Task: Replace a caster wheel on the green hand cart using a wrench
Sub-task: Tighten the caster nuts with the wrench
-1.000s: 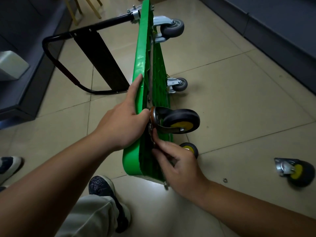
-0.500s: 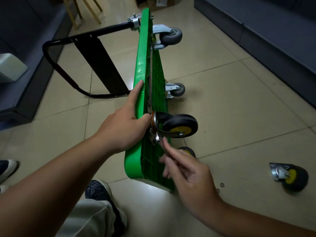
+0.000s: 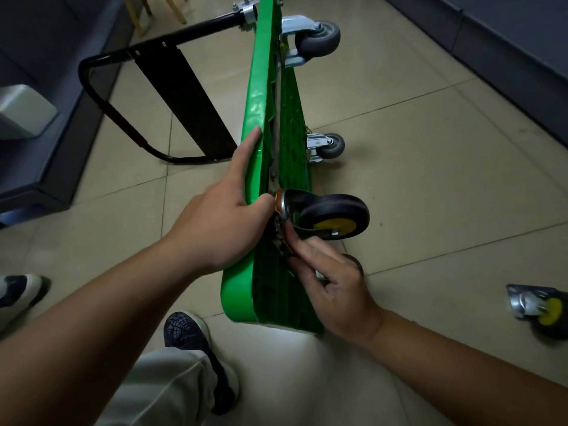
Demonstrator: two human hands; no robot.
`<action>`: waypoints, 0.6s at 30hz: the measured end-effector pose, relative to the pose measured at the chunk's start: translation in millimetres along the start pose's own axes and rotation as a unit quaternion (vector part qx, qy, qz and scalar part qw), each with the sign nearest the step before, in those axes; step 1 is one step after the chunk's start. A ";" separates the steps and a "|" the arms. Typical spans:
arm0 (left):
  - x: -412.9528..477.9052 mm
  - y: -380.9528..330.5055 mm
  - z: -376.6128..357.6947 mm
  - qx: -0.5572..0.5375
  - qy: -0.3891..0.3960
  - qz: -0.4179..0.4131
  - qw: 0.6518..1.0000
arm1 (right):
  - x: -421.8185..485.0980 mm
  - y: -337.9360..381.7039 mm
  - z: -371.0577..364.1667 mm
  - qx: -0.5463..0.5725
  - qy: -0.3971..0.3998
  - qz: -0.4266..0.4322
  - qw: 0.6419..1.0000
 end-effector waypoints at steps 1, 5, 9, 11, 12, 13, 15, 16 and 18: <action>0.2 0.9 0.5 0.001 -0.001 0.001 1.000 | -0.3 0.0 -1.0 -0.002 0.008 0.001 1.000; -2.8 -0.2 1.7 -0.004 -0.001 0.008 1.000 | -12.3 -1.2 -8.2 -0.007 0.028 -0.032 0.999; -4.1 -2.2 0.5 -0.005 -0.002 0.021 1.000 | -18.7 4.8 -6.7 -0.002 0.022 -0.091 0.996; -2.6 -1.2 -0.1 0.000 -0.007 0.021 1.000 | -19.7 10.8 -8.9 0.053 0.005 -0.182 0.982; -2.0 -1.0 -0.7 0.005 -0.008 0.020 1.000 | -19.9 15.4 -12.9 0.107 -0.003 -0.235 0.966; -1.3 -1.5 -1.0 0.009 -0.009 0.019 1.000 | -18.7 21.2 -18.2 0.175 -0.013 -0.284 0.943; 0.1 -2.4 -1.1 0.012 -0.009 0.017 1.000 | -11.2 29.8 -25.7 0.286 -0.035 -0.352 0.890; 0.2 -2.7 -0.9 0.012 -0.009 0.016 1.000 | -7.7 31.7 -26.9 0.318 -0.037 -0.373 0.871; -0.4 -3.6 -0.1 0.006 -0.009 0.015 1.000 | -4.5 35.3 -23.1 0.352 -0.037 -0.391 0.850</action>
Point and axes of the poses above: each hand's wrist, its own x-axis towards the middle knuckle, its own z-axis out of the back of the hand, y = z × x, the point moved 10 cm from there along x, towards the middle knuckle
